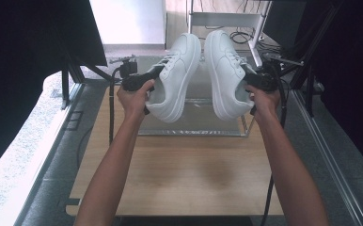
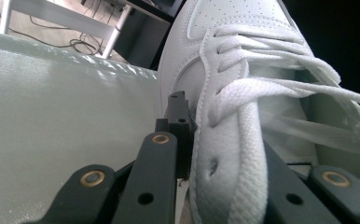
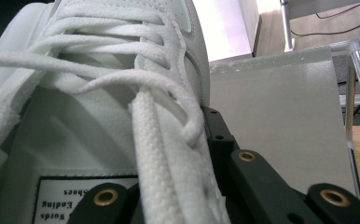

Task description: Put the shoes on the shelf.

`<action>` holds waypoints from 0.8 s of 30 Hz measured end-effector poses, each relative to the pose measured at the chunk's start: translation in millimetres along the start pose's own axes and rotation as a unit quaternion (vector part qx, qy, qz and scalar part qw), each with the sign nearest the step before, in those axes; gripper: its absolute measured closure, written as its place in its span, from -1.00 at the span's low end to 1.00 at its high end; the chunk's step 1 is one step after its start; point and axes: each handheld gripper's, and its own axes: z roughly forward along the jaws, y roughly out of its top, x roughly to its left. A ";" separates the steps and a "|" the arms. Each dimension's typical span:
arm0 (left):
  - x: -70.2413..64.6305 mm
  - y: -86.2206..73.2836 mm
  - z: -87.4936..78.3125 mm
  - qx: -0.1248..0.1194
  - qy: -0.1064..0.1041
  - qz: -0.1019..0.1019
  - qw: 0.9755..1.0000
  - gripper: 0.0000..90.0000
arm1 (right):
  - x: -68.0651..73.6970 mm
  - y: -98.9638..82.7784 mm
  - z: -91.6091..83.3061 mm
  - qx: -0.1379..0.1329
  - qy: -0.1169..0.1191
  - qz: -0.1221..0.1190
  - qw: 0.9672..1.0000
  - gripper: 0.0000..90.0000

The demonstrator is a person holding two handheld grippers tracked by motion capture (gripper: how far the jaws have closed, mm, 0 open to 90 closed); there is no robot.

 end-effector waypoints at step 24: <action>6.9 26.1 26.9 -0.014 0.060 -0.018 0.998 0.86 | 17.5 34.4 34.7 0.015 -0.051 -0.014 0.998 0.96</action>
